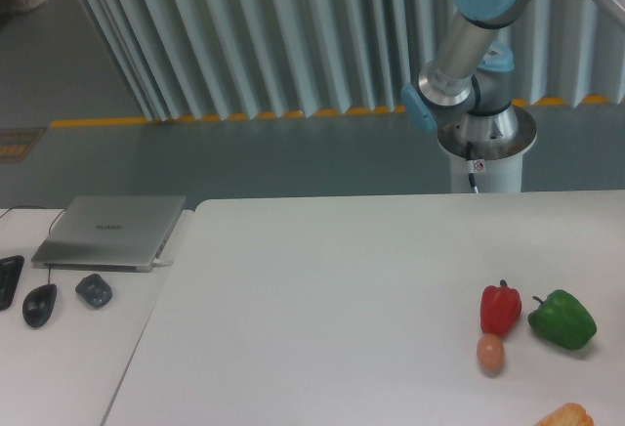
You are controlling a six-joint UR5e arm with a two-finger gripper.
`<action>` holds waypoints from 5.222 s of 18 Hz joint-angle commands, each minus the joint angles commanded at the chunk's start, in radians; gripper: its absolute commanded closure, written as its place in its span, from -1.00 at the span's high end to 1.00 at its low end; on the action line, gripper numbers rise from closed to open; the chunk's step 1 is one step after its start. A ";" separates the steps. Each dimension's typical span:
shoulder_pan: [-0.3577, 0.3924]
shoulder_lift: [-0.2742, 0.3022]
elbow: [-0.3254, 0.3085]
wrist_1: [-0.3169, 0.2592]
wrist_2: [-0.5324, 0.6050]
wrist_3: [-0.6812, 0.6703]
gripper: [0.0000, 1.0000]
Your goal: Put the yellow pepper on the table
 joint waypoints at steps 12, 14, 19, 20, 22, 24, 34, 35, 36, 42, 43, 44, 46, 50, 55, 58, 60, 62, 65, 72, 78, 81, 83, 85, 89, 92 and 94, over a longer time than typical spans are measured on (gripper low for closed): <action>0.006 -0.064 0.066 0.051 0.002 0.032 1.00; 0.014 -0.069 0.069 0.051 0.002 0.032 1.00; 0.040 -0.075 0.072 0.051 0.000 0.051 1.00; 0.040 -0.078 0.077 0.051 0.000 0.049 1.00; 0.038 -0.084 0.078 0.051 0.000 0.049 1.00; 0.038 -0.086 0.080 0.051 0.000 0.049 1.00; 0.035 -0.100 0.086 0.054 -0.002 0.046 1.00; 0.035 -0.100 0.089 0.054 -0.003 0.046 1.00; 0.035 -0.100 0.089 0.054 -0.005 0.040 0.75; 0.031 -0.101 0.086 0.054 -0.011 0.040 0.74; 0.031 -0.101 0.086 0.054 -0.011 0.040 0.61; 0.031 -0.100 0.084 0.054 -0.011 0.038 0.48; 0.031 -0.098 0.080 0.054 -0.011 0.038 0.34; 0.031 -0.092 0.075 0.054 -0.021 0.038 0.18; 0.040 -0.055 0.077 0.045 -0.090 0.040 0.18; 0.041 -0.032 0.074 0.034 -0.092 0.043 0.18; 0.041 -0.012 0.061 0.022 -0.092 0.048 0.18; 0.041 0.011 0.042 0.011 -0.094 0.054 0.18; 0.038 0.057 -0.001 0.002 -0.097 0.095 0.18; 0.012 0.147 -0.018 -0.164 -0.087 0.212 0.18; -0.095 0.190 -0.028 -0.319 0.068 0.282 0.18; -0.184 0.189 -0.052 -0.333 0.182 0.270 0.18; -0.209 0.202 -0.063 -0.354 0.173 0.261 0.18; -0.212 0.231 -0.061 -0.394 0.146 0.262 0.18; -0.218 0.253 -0.063 -0.426 0.054 0.253 0.18; -0.256 0.247 -0.069 -0.449 0.064 0.245 0.18; -0.302 0.252 -0.115 -0.453 0.066 0.244 0.18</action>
